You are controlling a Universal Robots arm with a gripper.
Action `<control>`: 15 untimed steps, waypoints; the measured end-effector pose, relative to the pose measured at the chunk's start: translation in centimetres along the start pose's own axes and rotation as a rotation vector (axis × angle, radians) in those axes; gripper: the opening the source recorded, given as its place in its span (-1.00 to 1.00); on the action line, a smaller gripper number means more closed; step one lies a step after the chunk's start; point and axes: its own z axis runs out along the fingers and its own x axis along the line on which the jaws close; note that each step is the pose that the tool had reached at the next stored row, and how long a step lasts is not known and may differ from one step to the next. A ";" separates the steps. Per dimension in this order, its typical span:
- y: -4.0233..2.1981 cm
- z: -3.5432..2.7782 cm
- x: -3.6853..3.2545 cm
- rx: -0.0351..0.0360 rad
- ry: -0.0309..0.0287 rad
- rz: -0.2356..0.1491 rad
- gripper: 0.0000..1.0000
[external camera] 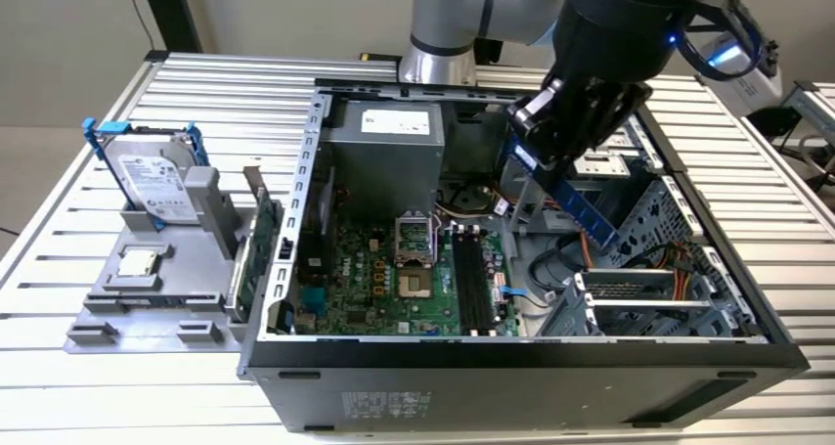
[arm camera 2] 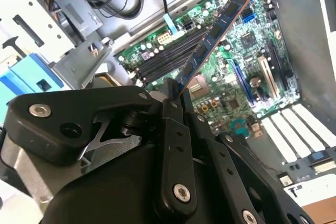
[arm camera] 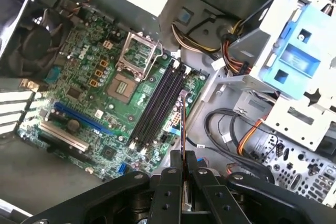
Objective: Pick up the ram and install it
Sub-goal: 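Insert the ram into the slot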
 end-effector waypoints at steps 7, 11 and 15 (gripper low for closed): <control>0.00 0.04 0.00 0.0006 -0.0020 0.096 -1.00; 0.00 0.06 0.00 0.0009 -0.0030 0.149 -1.00; 0.00 0.08 0.00 0.0012 -0.0040 0.201 -1.00</control>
